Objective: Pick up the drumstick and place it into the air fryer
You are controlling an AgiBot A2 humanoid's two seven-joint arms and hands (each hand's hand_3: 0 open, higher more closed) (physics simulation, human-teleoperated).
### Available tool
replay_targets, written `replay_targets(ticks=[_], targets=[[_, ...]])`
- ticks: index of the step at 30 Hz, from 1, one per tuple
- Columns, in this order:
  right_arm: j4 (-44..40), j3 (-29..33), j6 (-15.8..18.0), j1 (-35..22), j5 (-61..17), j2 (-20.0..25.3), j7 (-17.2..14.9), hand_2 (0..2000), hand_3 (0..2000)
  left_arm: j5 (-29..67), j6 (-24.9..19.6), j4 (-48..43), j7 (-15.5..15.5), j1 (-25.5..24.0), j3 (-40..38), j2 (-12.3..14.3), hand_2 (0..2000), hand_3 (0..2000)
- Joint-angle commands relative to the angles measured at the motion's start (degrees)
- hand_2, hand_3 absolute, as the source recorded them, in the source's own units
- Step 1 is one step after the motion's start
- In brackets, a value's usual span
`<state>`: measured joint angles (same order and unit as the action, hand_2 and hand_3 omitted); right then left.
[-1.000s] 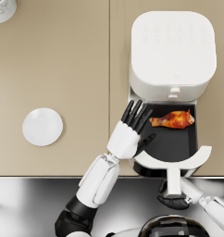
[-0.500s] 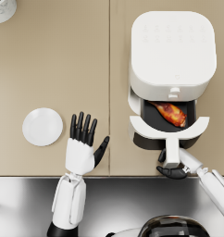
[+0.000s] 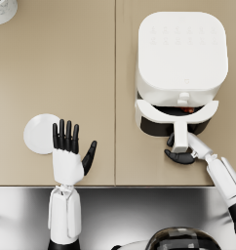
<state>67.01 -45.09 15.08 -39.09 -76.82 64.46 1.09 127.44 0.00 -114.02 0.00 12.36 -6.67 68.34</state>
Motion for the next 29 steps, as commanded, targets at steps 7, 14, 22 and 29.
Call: replay_targets(ticks=[7,14,22,29], targets=[[-10.56,-2.39,-0.14,-11.3,-0.02,11.87,1.43,2000,2000,0.0,0.0,0.32,0.0,-0.22,-0.31,0.22,0,0],[-15.68,4.32,1.15,-6.15,-0.08,8.73,1.22,2000,2000,0.01,0.0,0.8,0.0,-0.82,-0.39,0.49,0,0],[-14.61,24.12,7.83,0.84,0.06,17.22,-2.46,2000,2000,0.0,0.0,0.91,0.0,-0.91,-0.41,0.55,0,0],[-14.31,25.7,7.6,1.49,0.19,18.1,-1.79,2000,2000,0.0,0.0,0.92,0.0,-0.92,-0.42,0.55,0,0]])
